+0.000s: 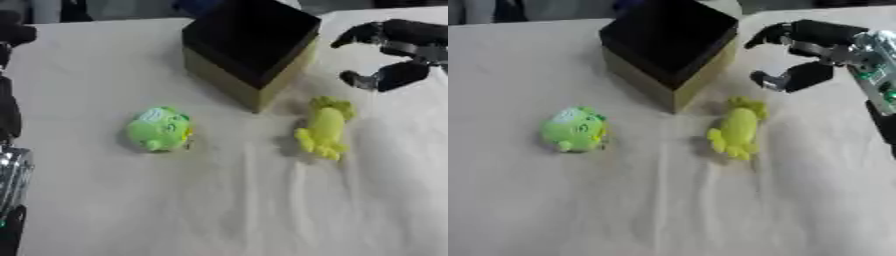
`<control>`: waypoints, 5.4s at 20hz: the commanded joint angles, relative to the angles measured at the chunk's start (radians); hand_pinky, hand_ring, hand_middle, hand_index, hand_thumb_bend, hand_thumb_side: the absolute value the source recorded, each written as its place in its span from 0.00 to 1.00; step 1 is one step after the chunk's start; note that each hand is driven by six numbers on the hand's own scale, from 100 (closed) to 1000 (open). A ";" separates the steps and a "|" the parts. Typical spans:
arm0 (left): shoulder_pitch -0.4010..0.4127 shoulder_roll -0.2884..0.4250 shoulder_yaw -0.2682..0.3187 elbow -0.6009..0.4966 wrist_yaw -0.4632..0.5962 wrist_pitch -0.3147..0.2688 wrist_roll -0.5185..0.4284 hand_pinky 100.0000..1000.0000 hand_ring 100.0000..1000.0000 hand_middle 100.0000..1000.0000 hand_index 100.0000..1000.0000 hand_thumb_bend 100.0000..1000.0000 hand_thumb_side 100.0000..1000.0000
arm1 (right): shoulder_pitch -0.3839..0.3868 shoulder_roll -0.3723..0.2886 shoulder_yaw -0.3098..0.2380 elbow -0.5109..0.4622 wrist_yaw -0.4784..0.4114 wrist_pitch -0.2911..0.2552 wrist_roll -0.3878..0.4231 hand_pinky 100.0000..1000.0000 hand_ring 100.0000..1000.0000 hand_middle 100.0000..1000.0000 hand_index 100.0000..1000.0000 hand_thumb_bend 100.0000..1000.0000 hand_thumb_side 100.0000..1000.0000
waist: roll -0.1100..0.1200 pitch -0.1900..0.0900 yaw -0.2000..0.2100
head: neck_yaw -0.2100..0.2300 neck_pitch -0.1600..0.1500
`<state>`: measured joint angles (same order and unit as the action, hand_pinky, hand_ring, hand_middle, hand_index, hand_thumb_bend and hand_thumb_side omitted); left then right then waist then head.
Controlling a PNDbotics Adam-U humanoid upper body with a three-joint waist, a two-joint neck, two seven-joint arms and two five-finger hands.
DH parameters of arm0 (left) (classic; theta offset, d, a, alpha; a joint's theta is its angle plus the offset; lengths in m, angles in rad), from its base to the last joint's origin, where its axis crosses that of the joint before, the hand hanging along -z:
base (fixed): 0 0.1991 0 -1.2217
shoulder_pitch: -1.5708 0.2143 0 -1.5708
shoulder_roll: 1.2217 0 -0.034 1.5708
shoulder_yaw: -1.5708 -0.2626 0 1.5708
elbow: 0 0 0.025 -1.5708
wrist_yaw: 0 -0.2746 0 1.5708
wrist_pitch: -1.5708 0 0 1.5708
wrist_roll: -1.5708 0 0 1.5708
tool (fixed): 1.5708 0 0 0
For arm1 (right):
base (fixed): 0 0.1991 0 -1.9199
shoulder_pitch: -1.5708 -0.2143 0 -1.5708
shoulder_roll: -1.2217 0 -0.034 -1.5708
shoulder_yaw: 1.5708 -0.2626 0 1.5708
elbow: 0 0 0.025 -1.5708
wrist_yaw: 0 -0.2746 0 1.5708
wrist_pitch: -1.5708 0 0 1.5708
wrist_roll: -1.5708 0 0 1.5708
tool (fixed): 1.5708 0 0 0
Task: Pick up objects on the table and place them in the box.
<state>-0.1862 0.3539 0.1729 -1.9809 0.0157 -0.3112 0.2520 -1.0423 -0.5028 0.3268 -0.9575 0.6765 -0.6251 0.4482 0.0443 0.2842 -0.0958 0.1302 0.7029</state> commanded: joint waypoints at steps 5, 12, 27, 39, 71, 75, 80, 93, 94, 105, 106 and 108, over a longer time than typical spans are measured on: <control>-0.006 0.030 0.004 -0.019 0.000 0.004 -0.006 0.67 0.59 0.60 0.66 0.00 0.76 | 0.005 -0.029 -0.006 -0.050 -0.051 -0.011 0.074 0.87 0.90 0.82 0.94 0.22 0.31 | -0.003 -0.027 -0.001 | 0.003 0.004; -0.005 0.030 0.004 -0.019 0.001 0.006 -0.011 0.67 0.59 0.60 0.66 0.00 0.75 | 0.019 -0.012 0.005 -0.059 -0.030 -0.021 0.125 0.89 0.91 0.84 0.96 0.28 0.23 | -0.003 -0.031 0.000 | 0.001 0.008; 0.002 0.034 0.006 -0.019 -0.002 0.017 -0.023 0.67 0.59 0.60 0.66 0.00 0.76 | 0.014 -0.012 -0.005 -0.099 -0.082 -0.047 0.089 0.87 0.88 0.78 0.95 0.18 0.30 | -0.013 -0.046 -0.015 | 0.011 0.028; 0.019 0.046 0.007 -0.019 -0.009 0.028 -0.030 0.67 0.60 0.60 0.66 0.00 0.76 | 0.032 -0.026 0.049 -0.071 -0.250 -0.121 0.205 0.87 0.89 0.79 0.96 0.15 0.33 | -0.043 -0.072 -0.034 | 0.034 0.066; 0.011 0.033 0.004 -0.019 -0.016 0.027 -0.042 0.67 0.60 0.60 0.66 0.00 0.76 | 0.038 0.019 0.095 -0.019 -0.090 -0.221 0.247 0.88 0.92 0.83 0.96 0.23 0.28 | -0.006 -0.029 -0.022 | 0.013 0.000; 0.011 0.035 0.004 -0.019 -0.016 0.029 -0.043 0.67 0.60 0.60 0.66 0.00 0.76 | 0.020 0.030 0.104 -0.007 -0.116 -0.269 0.260 0.88 0.92 0.83 0.96 0.19 0.26 | -0.012 -0.031 -0.025 | 0.015 0.006; 0.012 0.037 0.005 -0.019 -0.016 0.033 -0.047 0.67 0.60 0.60 0.66 0.00 0.76 | 0.006 0.041 0.125 -0.005 -0.173 -0.282 0.299 0.88 0.93 0.84 0.96 0.16 0.24 | -0.017 -0.036 -0.026 | 0.021 0.012; 0.031 0.047 0.006 -0.019 -0.021 0.040 -0.051 0.67 0.60 0.60 0.66 0.00 0.76 | -0.059 -0.013 0.160 0.038 -0.284 -0.282 0.372 0.88 0.94 0.85 0.96 0.19 0.25 | -0.035 -0.060 -0.053 | 0.049 0.060; 0.031 0.047 0.005 -0.019 -0.021 0.041 -0.052 0.67 0.60 0.60 0.66 0.00 0.76 | -0.060 -0.014 0.161 0.038 -0.291 -0.282 0.376 0.88 0.94 0.85 0.96 0.20 0.24 | -0.036 -0.061 -0.054 | 0.048 0.061; 0.028 0.048 0.002 -0.019 -0.018 0.040 -0.058 0.67 0.60 0.60 0.66 0.00 0.76 | -0.060 0.005 0.193 0.043 -0.343 -0.282 0.454 0.88 0.94 0.85 0.97 0.19 0.26 | -0.036 -0.062 -0.043 | 0.039 0.054; 0.027 0.047 0.001 -0.019 -0.018 0.040 -0.060 0.67 0.60 0.60 0.66 0.00 0.76 | -0.058 0.009 0.195 0.043 -0.348 -0.282 0.456 0.88 0.94 0.84 0.97 0.18 0.26 | -0.036 -0.062 -0.041 | 0.038 0.052; 0.026 0.047 0.001 -0.019 -0.017 0.040 -0.063 0.67 0.60 0.60 0.66 0.00 0.76 | -0.050 0.017 0.195 0.044 -0.355 -0.282 0.458 0.88 0.93 0.84 0.97 0.17 0.27 | -0.035 -0.060 -0.037 | 0.037 0.048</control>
<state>-0.1498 0.3715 0.1726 -1.9809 0.0003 -0.2700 0.1933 -1.0741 -0.4745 0.5250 -0.9104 0.3337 -0.5819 0.5776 0.0096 0.2413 -0.1335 0.1707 0.7552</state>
